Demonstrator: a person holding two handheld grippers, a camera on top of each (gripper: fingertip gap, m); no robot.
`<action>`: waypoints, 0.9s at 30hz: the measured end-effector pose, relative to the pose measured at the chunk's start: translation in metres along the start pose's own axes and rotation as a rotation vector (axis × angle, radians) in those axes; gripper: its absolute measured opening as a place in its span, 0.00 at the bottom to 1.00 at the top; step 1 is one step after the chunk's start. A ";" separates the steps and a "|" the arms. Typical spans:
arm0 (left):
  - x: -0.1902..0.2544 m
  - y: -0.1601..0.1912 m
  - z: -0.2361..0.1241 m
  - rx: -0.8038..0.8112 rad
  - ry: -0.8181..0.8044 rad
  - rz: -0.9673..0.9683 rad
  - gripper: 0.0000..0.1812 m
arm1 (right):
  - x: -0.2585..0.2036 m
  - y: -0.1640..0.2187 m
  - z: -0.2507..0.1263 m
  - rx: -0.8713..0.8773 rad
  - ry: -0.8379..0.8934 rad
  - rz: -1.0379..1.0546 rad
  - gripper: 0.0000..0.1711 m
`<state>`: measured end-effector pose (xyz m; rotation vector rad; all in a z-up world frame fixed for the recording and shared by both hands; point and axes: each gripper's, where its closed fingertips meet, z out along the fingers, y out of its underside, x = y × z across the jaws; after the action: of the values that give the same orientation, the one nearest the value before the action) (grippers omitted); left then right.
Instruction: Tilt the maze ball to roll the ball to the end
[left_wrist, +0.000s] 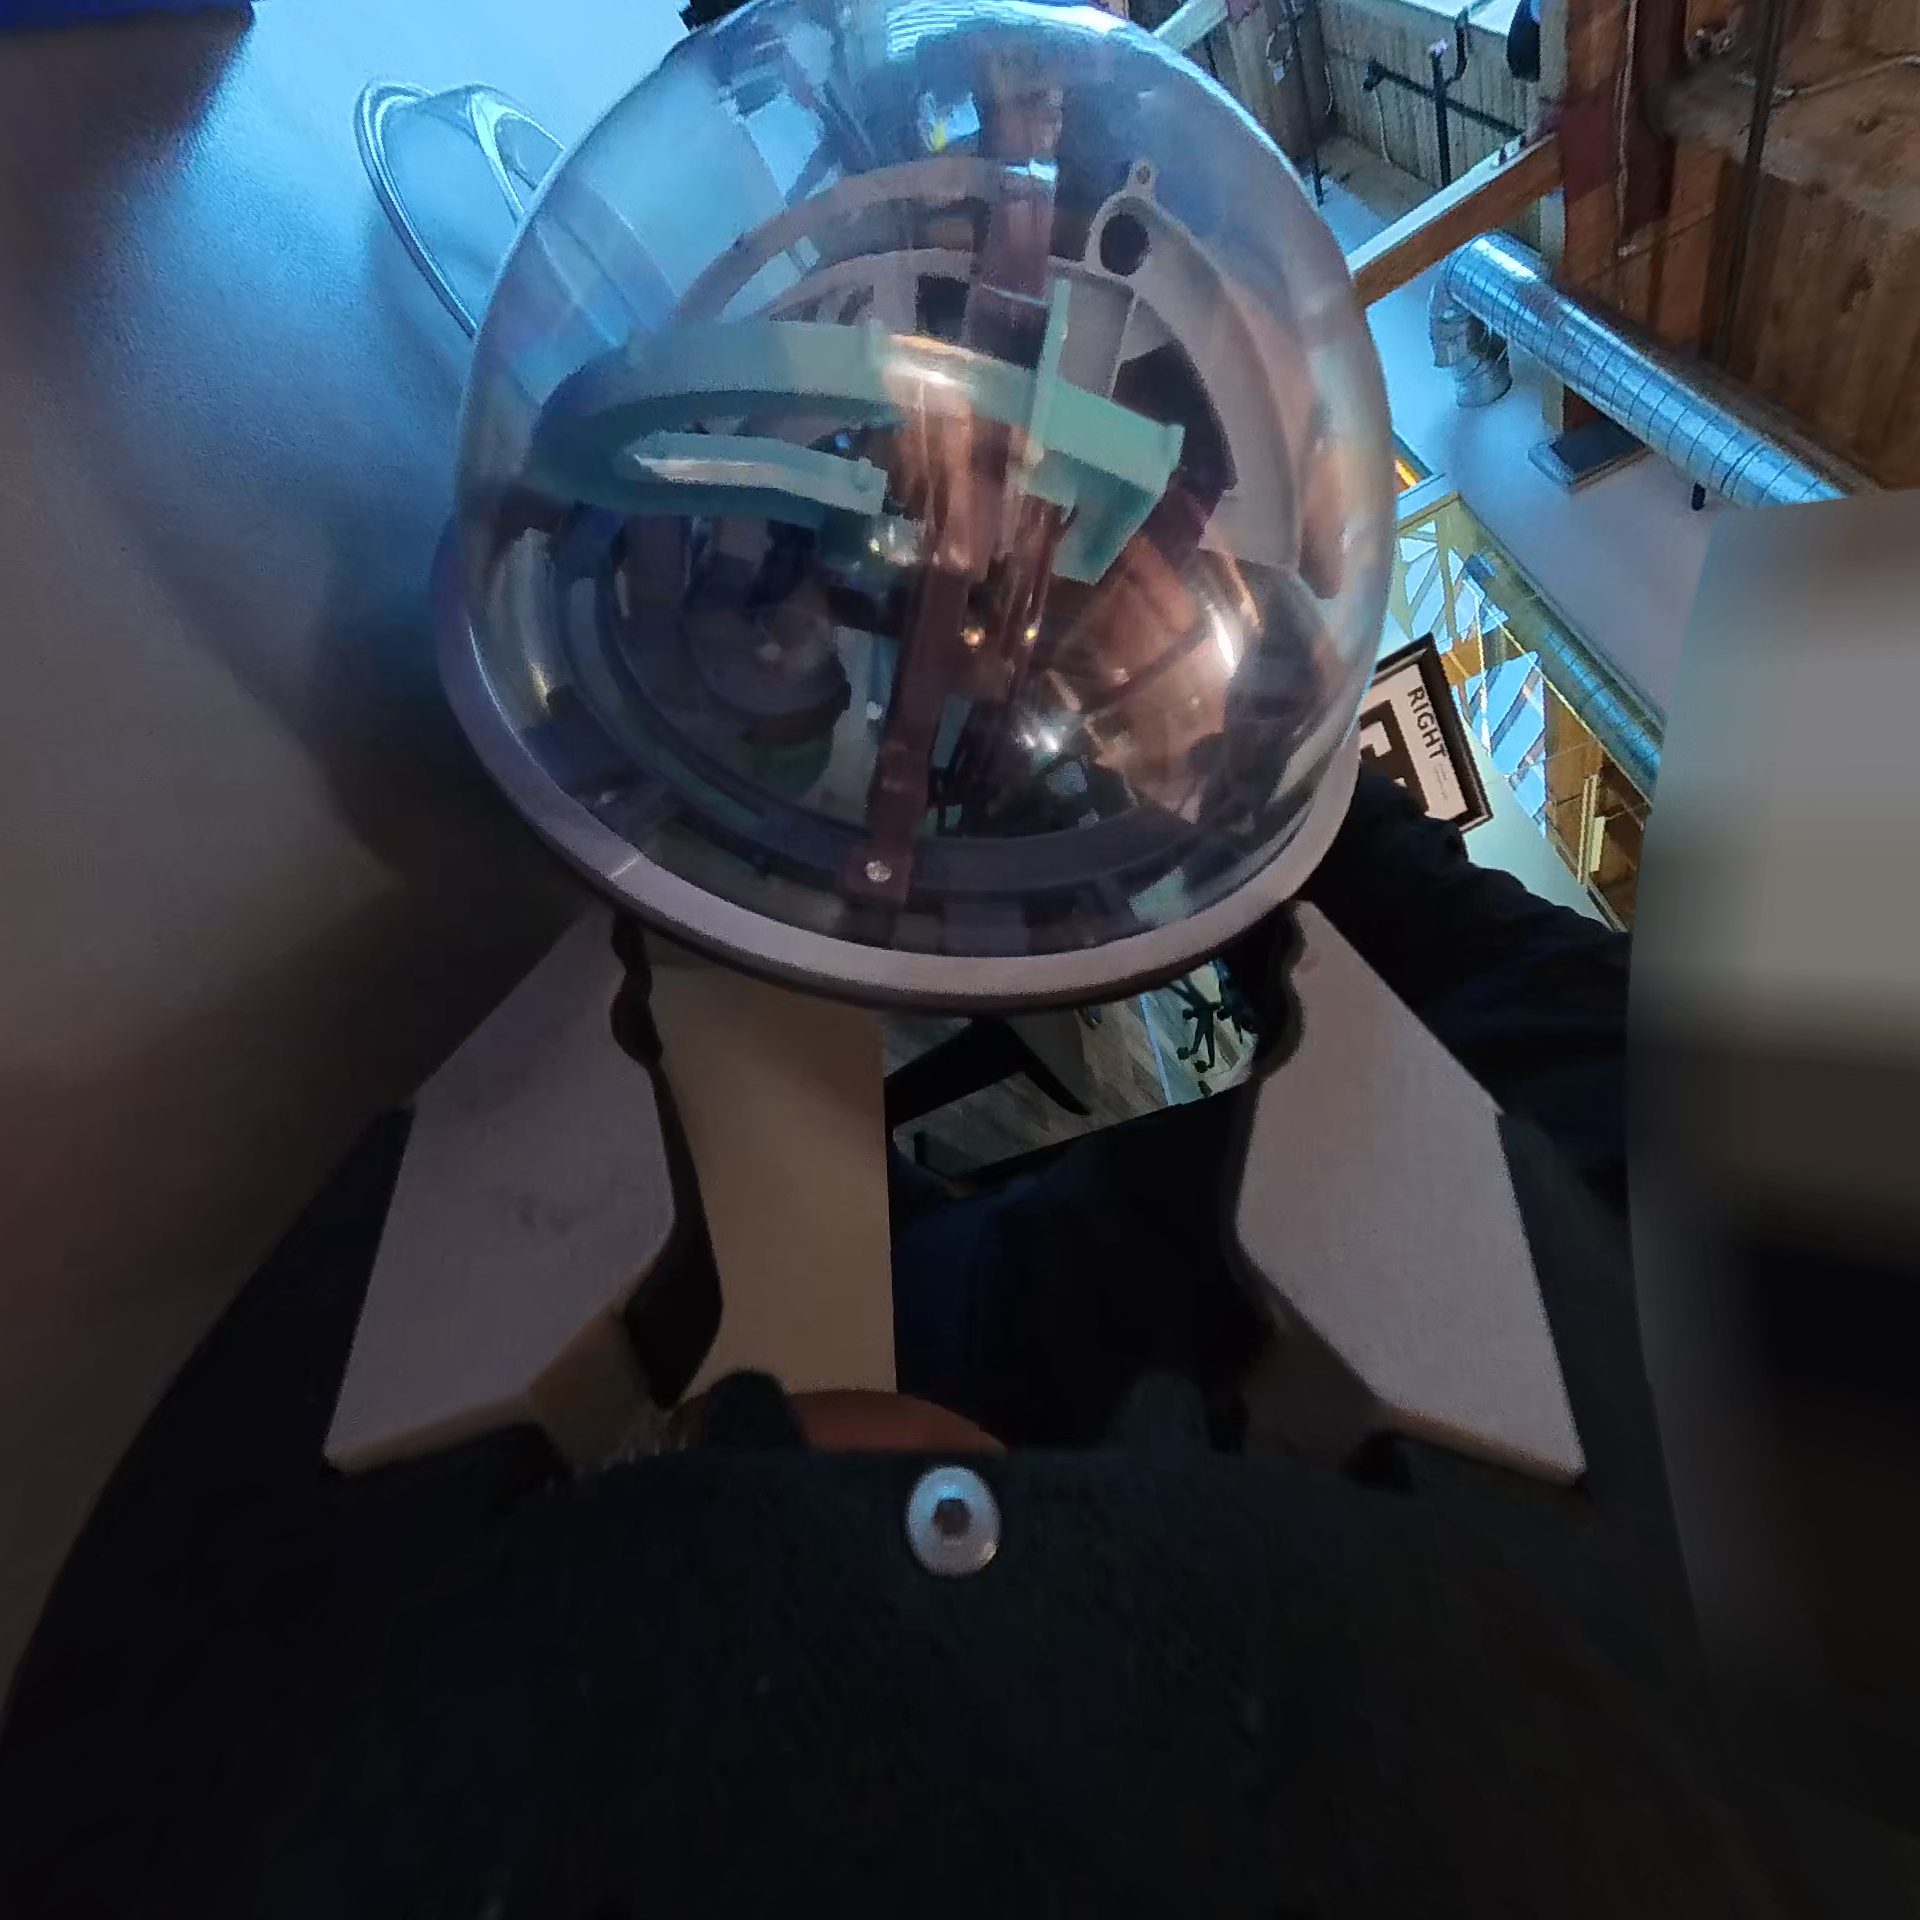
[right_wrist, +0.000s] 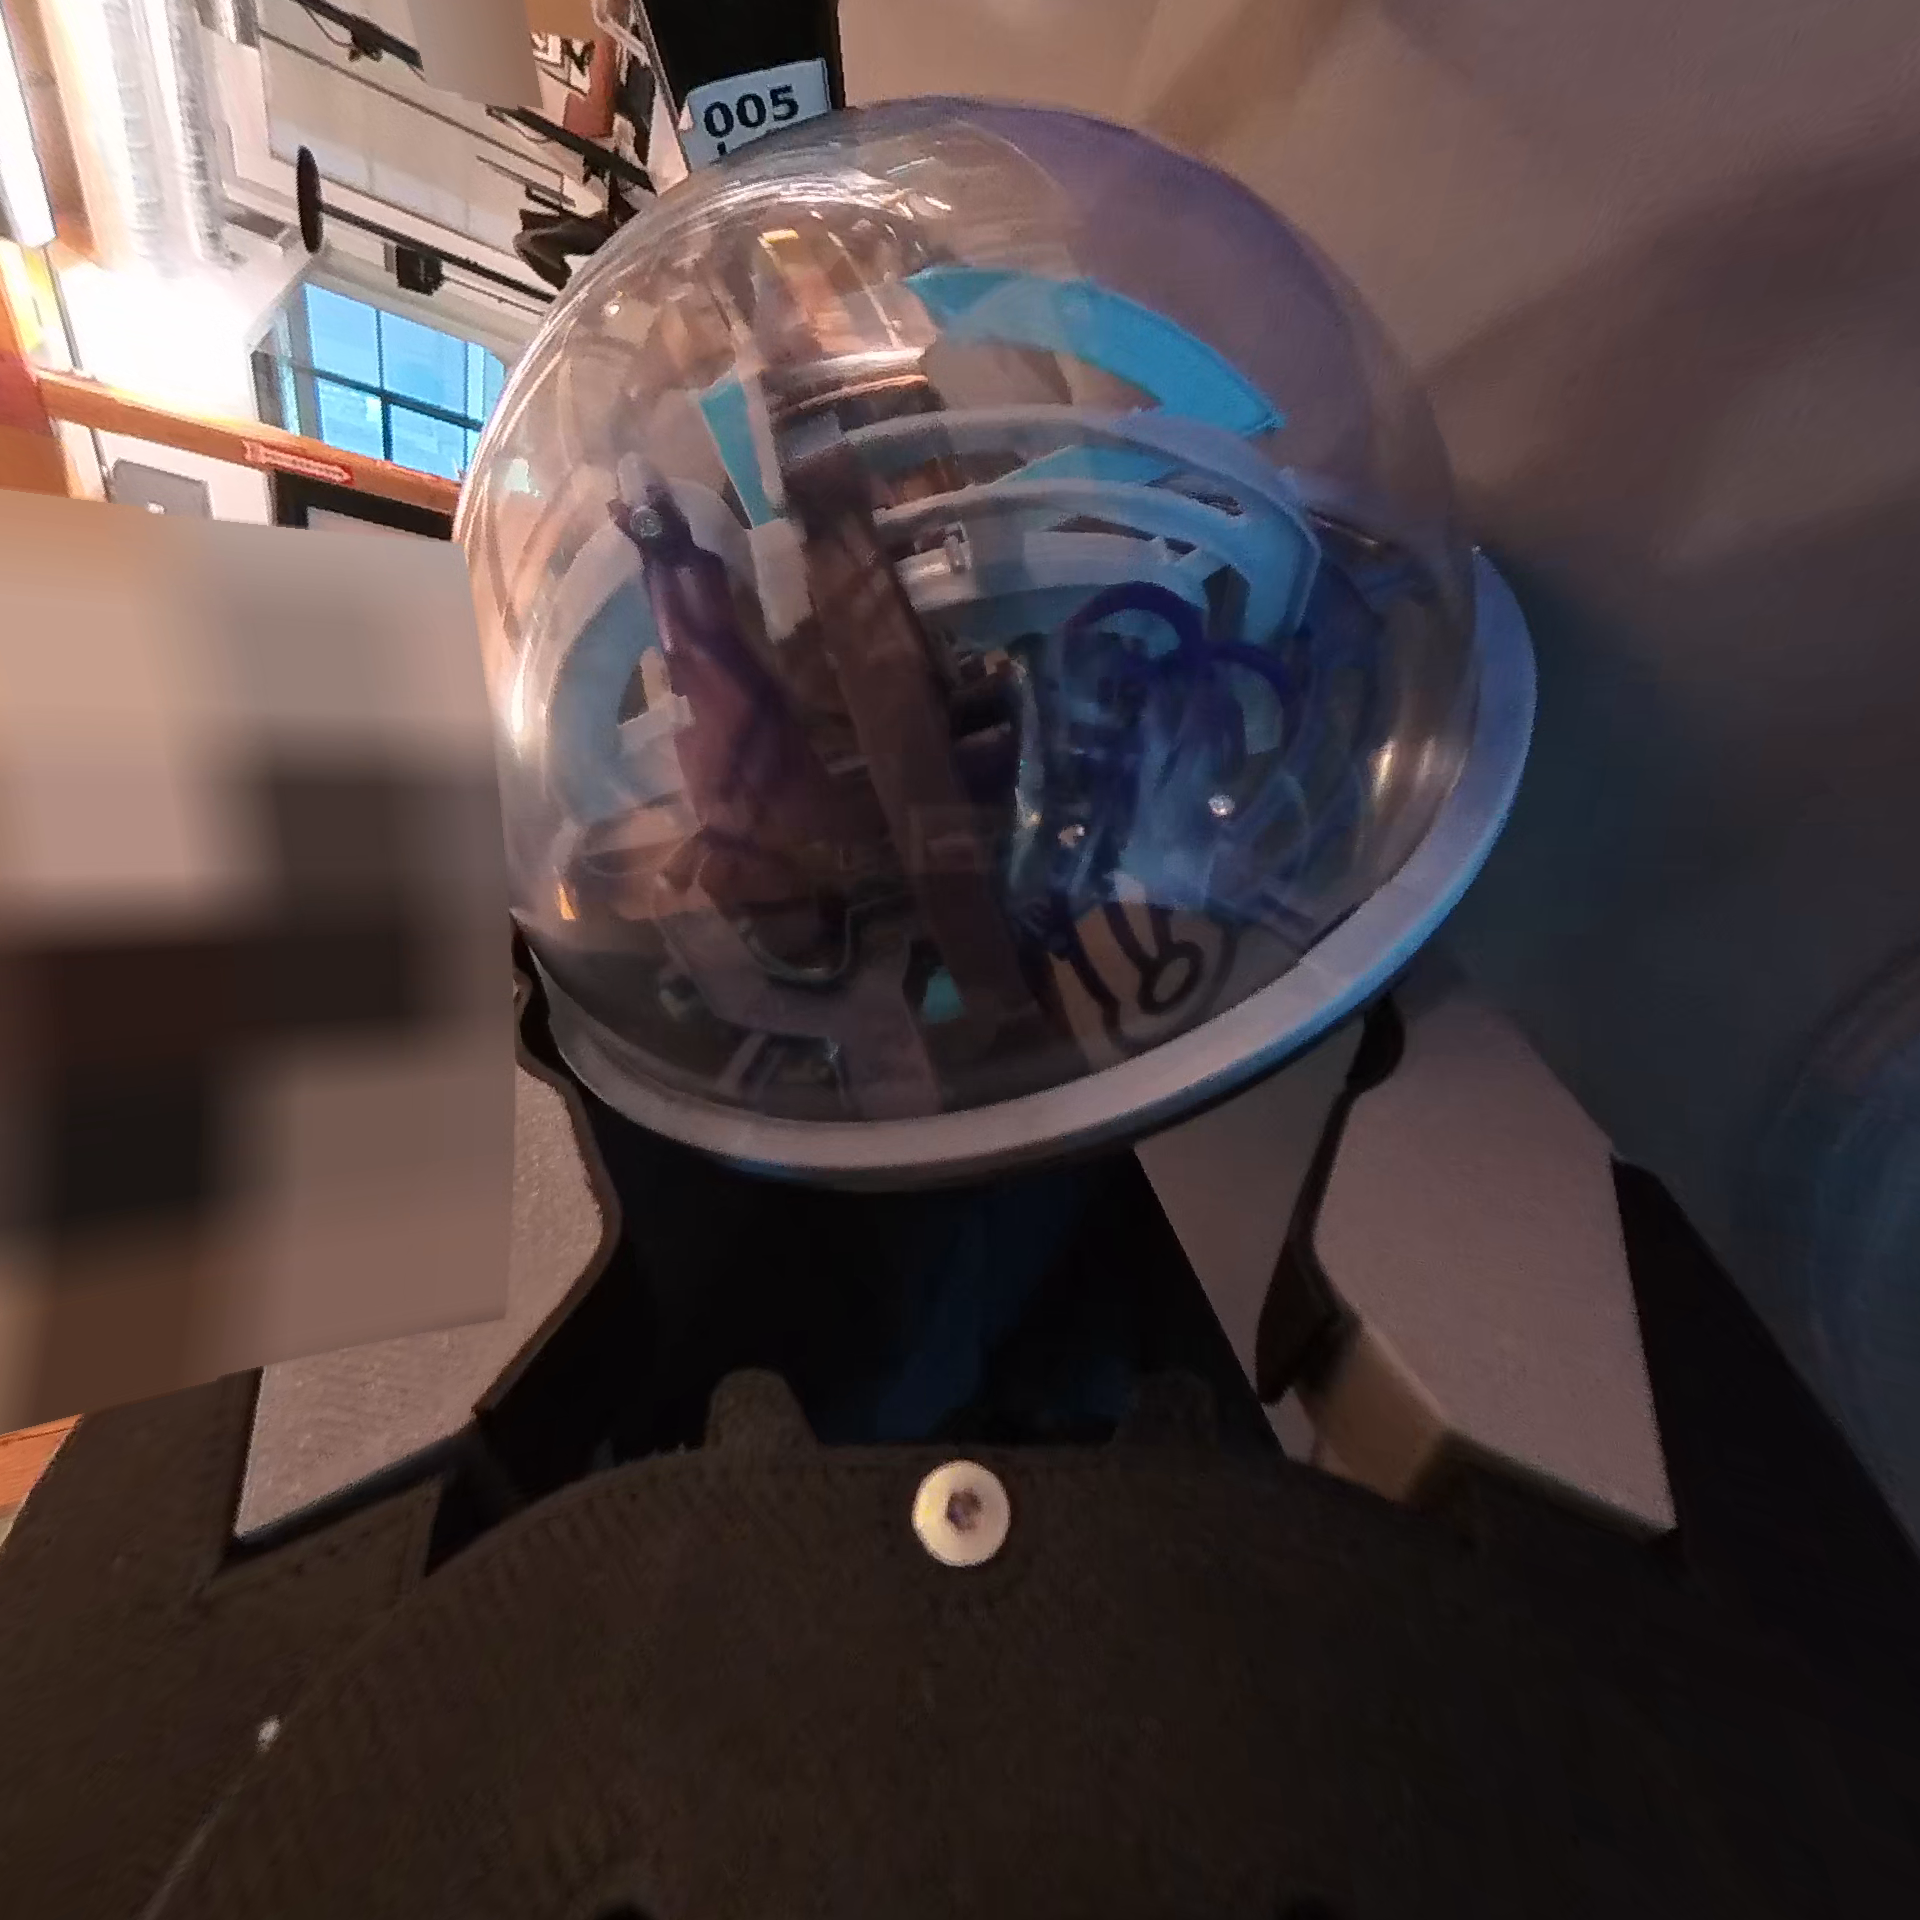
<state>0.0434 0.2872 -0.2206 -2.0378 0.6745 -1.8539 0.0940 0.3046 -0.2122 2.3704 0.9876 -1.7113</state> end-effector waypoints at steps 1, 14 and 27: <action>0.000 0.000 -0.001 0.001 0.001 -0.001 0.64 | 0.000 0.000 0.001 0.003 0.000 0.002 0.87; -0.003 0.006 -0.005 0.035 -0.071 0.117 0.66 | -0.001 -0.015 0.014 0.171 0.083 -0.119 0.90; -0.001 0.004 -0.011 0.092 -0.138 0.231 0.67 | -0.010 -0.028 0.018 0.301 0.103 -0.252 0.90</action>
<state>0.0320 0.2847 -0.2221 -1.9190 0.7385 -1.5707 0.0625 0.3156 -0.2018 2.6376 1.1619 -1.9665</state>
